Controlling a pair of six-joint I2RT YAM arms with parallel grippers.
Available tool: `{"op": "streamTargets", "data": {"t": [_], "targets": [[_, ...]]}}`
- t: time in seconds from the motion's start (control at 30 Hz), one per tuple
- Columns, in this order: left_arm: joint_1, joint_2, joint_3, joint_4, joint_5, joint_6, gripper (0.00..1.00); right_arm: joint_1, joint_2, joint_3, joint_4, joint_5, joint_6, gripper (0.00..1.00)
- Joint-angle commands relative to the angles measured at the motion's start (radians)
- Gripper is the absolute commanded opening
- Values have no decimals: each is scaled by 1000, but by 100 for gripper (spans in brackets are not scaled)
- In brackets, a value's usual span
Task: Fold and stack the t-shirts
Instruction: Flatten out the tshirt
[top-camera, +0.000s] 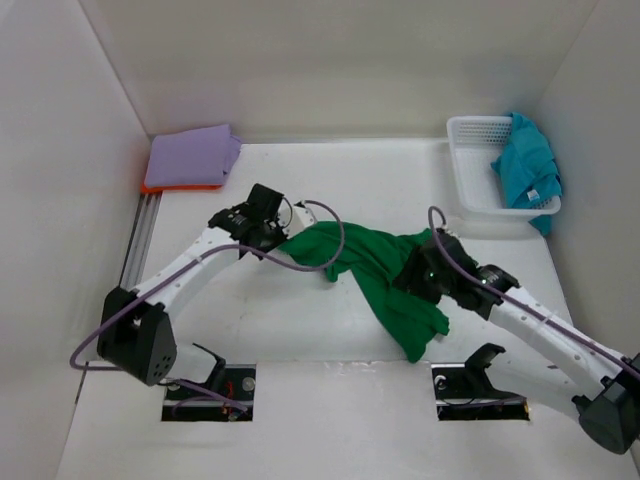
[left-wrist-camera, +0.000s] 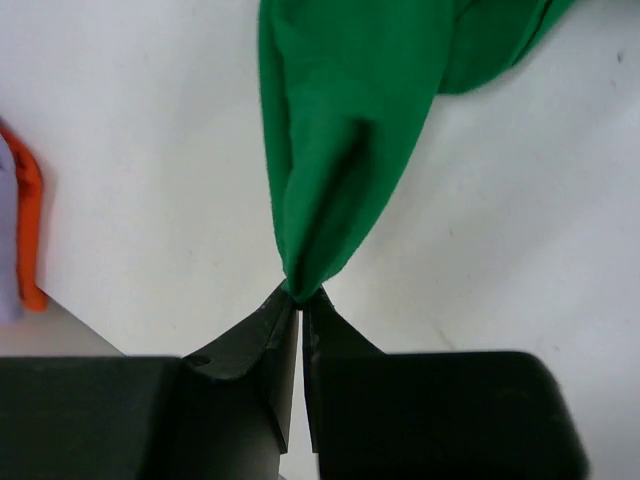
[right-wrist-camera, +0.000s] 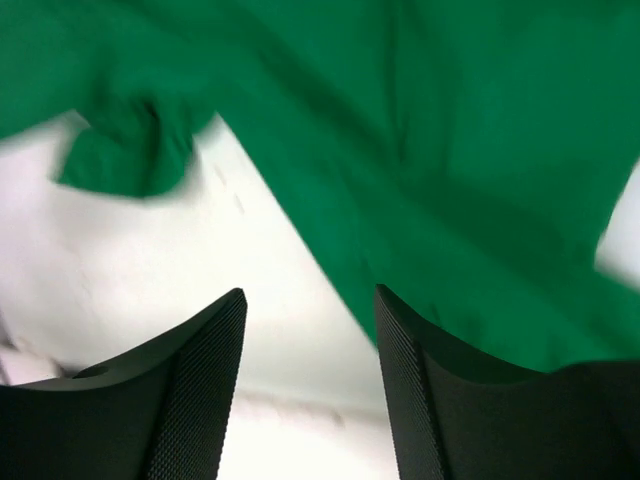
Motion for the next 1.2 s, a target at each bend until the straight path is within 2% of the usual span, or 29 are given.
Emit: {"op": "streamTargets", "data": {"t": [0.0,0.1,0.2,0.3,0.4,0.5,0.67,1.03,1.1,1.17], "targets": [[18,-138,-48,-3,71,-46,4,140,23,-35,-204,107,161,60],[30,-161,-95,9,74,-79,4,189,21,-56,-316,215,220,61],[50,-178,-109,3,88,-101,4,142,-38,-76,-391,293,261,61],[108,-195,-123,-3,78,-95,4,68,-120,-124,-399,273,289,61],[229,-215,-157,9,68,-75,4,7,-178,-181,-359,229,303,60],[299,-239,-195,11,84,-49,3,-21,-190,-205,-307,194,306,59],[273,-259,-201,-41,140,-64,4,-23,-129,-219,-249,174,296,59],[273,-253,-200,-46,153,-81,4,-95,-80,-264,-189,191,284,59],[273,-251,-198,-47,153,-81,4,-96,-68,-267,-173,191,281,56],[273,-250,-195,-47,153,-81,4,-99,-69,-270,-157,194,289,42]]}}
